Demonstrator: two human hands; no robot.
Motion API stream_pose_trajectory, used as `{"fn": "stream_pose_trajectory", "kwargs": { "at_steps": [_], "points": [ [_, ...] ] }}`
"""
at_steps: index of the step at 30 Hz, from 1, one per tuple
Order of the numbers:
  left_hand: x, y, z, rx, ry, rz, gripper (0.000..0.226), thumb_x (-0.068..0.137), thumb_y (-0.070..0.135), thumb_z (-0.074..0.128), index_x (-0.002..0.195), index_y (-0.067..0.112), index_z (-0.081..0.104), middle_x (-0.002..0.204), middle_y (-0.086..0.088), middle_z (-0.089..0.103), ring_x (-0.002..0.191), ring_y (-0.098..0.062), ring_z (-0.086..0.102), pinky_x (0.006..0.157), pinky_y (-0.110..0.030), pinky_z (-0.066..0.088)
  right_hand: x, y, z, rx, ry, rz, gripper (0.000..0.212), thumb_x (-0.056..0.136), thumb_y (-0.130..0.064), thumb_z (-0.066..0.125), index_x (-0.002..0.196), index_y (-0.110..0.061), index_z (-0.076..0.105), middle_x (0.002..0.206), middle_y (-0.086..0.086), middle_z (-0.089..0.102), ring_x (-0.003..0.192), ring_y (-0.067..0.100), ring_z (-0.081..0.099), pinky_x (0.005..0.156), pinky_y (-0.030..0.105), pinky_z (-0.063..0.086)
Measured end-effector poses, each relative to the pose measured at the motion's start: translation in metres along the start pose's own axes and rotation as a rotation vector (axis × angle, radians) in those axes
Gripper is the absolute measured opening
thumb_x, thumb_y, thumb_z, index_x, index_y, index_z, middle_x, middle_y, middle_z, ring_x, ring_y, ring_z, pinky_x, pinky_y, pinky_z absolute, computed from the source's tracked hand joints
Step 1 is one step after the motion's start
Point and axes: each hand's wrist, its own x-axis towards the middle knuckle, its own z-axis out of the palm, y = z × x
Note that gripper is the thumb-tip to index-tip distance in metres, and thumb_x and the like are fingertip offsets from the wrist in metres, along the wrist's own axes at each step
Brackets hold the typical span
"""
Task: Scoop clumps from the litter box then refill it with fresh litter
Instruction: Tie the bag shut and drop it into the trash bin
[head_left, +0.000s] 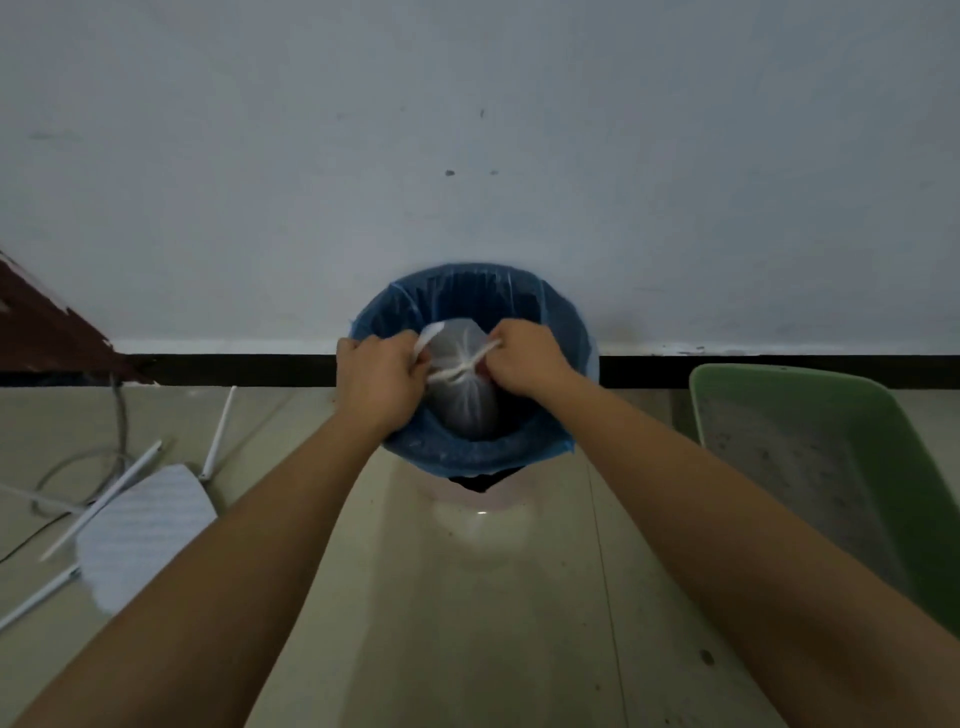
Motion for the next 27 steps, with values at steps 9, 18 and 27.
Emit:
{"fn": "stream_pose_trajectory", "kwargs": {
  "at_steps": [9,18,27],
  "points": [
    [0.0,-0.003,0.008,-0.01,0.048,-0.02,0.03,0.094,0.047,0.052,0.108,0.023,0.06,0.086,0.008,0.071,0.09,-0.017,0.062,0.095,-0.035,0.029,0.009,0.008,0.019,-0.443,-0.36,0.066,0.018,0.092,-0.013,0.057,0.104,-0.003,0.065,0.109,0.017,0.065,0.089,0.03,0.061,0.078,0.036,0.053],
    [-0.025,0.012,-0.011,-0.003,0.251,-0.042,0.029,0.102,0.025,0.04,0.099,0.009,0.064,0.1,-0.009,0.068,0.094,-0.027,0.058,0.08,-0.036,0.045,-0.048,0.049,-0.041,-0.303,0.381,-0.43,0.034,0.1,-0.027,0.05,0.129,-0.014,0.061,0.128,0.007,0.06,0.114,0.027,0.057,0.092,0.042,0.05],
    [-0.023,0.096,-0.179,0.22,0.407,0.016,0.041,0.101,0.031,0.043,0.132,0.008,0.056,0.148,-0.017,0.043,0.138,-0.034,0.038,0.108,-0.054,0.034,-0.08,-0.013,-0.176,-0.232,0.378,-0.28,0.054,0.101,-0.042,0.035,0.145,-0.011,0.043,0.152,0.015,0.04,0.136,0.036,0.041,0.108,0.052,0.04]
  ]
}}
